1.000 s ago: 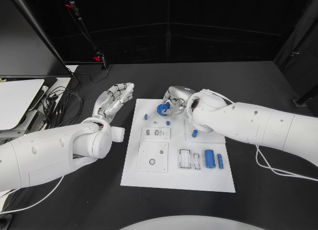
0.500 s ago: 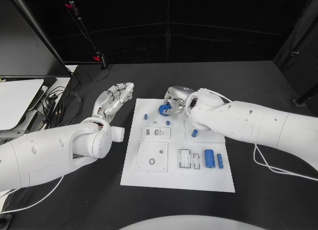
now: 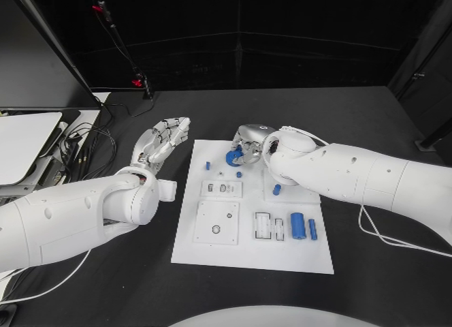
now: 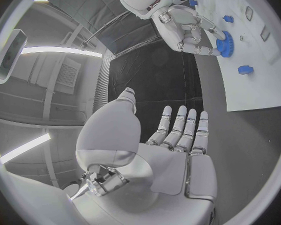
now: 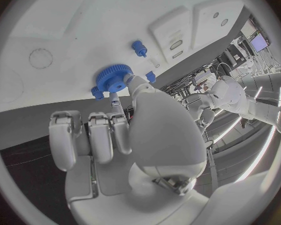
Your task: Assemble the parts on the task board
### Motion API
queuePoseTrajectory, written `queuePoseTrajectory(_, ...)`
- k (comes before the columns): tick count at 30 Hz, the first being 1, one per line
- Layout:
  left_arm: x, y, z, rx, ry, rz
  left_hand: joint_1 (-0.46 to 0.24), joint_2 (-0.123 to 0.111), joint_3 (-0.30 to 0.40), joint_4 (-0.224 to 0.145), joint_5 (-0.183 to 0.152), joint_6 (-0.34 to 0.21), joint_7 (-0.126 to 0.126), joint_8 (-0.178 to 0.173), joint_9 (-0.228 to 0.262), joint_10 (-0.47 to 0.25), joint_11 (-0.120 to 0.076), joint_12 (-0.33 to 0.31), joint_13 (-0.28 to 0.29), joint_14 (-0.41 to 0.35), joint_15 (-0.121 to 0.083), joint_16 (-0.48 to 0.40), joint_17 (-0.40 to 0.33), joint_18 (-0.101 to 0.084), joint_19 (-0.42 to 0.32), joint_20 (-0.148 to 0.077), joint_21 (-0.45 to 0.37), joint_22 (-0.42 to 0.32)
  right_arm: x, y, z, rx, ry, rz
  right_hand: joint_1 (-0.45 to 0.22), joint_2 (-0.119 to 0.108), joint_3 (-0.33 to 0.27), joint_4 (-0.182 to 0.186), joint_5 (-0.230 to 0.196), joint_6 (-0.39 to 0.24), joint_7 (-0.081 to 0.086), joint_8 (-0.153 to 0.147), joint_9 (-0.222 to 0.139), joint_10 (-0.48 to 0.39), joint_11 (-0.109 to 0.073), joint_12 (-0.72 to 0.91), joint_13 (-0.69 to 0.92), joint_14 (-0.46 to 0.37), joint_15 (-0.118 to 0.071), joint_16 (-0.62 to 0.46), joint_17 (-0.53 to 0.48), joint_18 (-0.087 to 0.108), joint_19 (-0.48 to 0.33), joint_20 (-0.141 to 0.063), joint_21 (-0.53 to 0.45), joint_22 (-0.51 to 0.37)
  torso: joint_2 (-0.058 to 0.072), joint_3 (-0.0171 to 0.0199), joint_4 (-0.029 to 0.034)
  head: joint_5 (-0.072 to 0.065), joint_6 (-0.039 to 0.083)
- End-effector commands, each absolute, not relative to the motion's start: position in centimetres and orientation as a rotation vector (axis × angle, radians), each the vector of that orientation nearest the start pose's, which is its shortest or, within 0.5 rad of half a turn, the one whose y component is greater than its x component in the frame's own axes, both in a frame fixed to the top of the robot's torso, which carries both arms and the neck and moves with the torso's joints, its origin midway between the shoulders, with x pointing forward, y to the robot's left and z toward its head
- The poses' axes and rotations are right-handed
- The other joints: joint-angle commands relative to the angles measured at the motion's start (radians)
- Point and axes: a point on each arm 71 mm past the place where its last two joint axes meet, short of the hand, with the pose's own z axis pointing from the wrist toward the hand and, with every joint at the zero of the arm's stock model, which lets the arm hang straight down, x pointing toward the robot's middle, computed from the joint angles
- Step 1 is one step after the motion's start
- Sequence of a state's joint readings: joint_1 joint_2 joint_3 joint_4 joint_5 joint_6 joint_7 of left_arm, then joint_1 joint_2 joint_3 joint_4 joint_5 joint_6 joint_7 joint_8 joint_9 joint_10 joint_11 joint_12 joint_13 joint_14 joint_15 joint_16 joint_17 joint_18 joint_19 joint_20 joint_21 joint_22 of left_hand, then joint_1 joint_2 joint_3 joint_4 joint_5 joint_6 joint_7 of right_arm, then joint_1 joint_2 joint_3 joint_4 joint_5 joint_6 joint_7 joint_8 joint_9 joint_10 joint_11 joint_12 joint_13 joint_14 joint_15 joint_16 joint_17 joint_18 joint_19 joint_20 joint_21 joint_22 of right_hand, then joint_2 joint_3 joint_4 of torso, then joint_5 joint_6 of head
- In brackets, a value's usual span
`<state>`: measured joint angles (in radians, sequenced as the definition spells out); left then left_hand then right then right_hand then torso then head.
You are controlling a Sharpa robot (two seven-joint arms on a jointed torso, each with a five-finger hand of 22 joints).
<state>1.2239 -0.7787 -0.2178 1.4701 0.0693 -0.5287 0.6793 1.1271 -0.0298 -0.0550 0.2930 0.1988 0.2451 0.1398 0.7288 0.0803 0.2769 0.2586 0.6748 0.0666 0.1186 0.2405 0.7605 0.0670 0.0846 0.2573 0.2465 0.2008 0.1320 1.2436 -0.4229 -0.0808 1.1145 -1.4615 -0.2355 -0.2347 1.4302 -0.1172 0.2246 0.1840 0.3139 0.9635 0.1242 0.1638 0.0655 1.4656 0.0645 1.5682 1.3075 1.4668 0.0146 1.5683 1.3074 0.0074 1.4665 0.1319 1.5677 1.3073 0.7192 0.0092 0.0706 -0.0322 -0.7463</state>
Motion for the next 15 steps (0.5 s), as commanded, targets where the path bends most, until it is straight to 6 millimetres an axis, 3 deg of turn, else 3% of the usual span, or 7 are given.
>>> queuePoseTrajectory(1, 47.6, 21.0, -19.3, -0.798, 0.973, -1.548, 0.000, 0.011, 0.007, 0.002, 0.006, 0.000, 0.157, 0.004, -0.001, 0.000, 0.003, 0.007, -0.001, 0.000, 0.004, 0.005, -0.001, -0.010, -0.003, 0.002, 0.003, 0.001, 55.0, -10.1, -20.3, -0.183, 1.770, 0.489, 0.003, -0.013, -0.004, -0.011, -0.010, -0.042, -0.019, -0.035, -0.001, 0.105, -0.019, 0.003, 0.263, 0.104, -0.015, 0.002, 0.263, -0.007, 0.104, -0.015, 0.003, 0.264, 0.000, 0.0001, 0.0005, -0.001, 0.002)
queuePoseTrajectory(4, 47.6, 21.0, -19.3, -0.799, 0.974, -1.548, 0.000, 0.011, 0.007, 0.002, 0.006, 0.000, 0.157, 0.004, -0.001, 0.000, 0.003, 0.007, -0.001, 0.000, 0.004, 0.005, -0.001, -0.010, -0.003, 0.002, 0.003, 0.001, 55.0, -10.1, -20.2, -0.182, 1.757, 0.497, 0.010, -0.021, -0.022, -0.017, -0.037, -0.119, -0.054, -0.083, 0.001, 0.105, -0.057, 0.003, 0.263, 0.104, -0.046, 0.002, 0.263, -0.007, 0.104, -0.041, 0.003, 0.264, 0.000, 0.0004, 0.0002, 0.000, 0.002)
queuePoseTrajectory(7, 47.6, 21.0, -19.3, -0.799, 0.974, -1.547, 0.000, 0.011, 0.007, 0.002, 0.006, 0.000, 0.157, 0.004, -0.001, 0.000, 0.003, 0.007, -0.001, 0.000, 0.004, 0.005, -0.001, -0.010, -0.003, 0.002, 0.003, 0.001, 55.0, -10.3, -20.0, -0.177, 1.728, 0.518, 0.011, -0.040, -0.056, 0.000, -0.067, -0.199, -0.082, -0.100, -0.001, 0.105, -0.082, 0.003, 0.263, 0.104, -0.067, 0.002, 0.263, -0.007, 0.104, -0.066, 0.003, 0.264, 0.000, 0.0007, 0.0004, 0.000, 0.002)
queuePoseTrajectory(12, 47.6, 21.1, -19.3, -0.800, 0.975, -1.546, 0.000, 0.011, 0.007, 0.002, 0.006, 0.000, 0.157, 0.004, -0.001, 0.000, 0.003, 0.007, -0.001, 0.000, 0.004, 0.005, -0.001, -0.010, -0.003, 0.002, 0.003, 0.001, 54.8, -10.7, -19.6, -0.134, 1.673, 0.602, 0.022, -0.075, -0.114, 0.080, -0.114, -0.340, -0.102, -0.107, -0.008, 0.105, -0.101, 0.003, 0.263, 0.104, -0.086, 0.002, 0.263, -0.007, 0.104, -0.086, 0.003, 0.264, 0.000, 0.0008, 0.0008, 0.000, 0.004)
queuePoseTrajectory(15, 47.7, 21.1, -19.3, -0.800, 0.975, -1.546, 0.001, 0.013, 0.007, 0.001, 0.007, 0.000, 0.158, 0.004, -0.002, 0.000, 0.004, 0.007, -0.001, 0.000, 0.005, 0.006, -0.001, -0.010, -0.002, 0.002, 0.004, 0.001, 54.6, -11.1, -19.0, -0.082, 1.618, 0.687, 0.025, -0.081, -0.133, 0.105, -0.119, -0.364, -0.101, -0.109, -0.010, 0.105, -0.104, 0.003, 0.263, 0.104, -0.091, 0.002, 0.263, -0.007, 0.104, -0.090, 0.003, 0.264, 0.000, 0.0004, -0.0003, 0.001, 0.003)
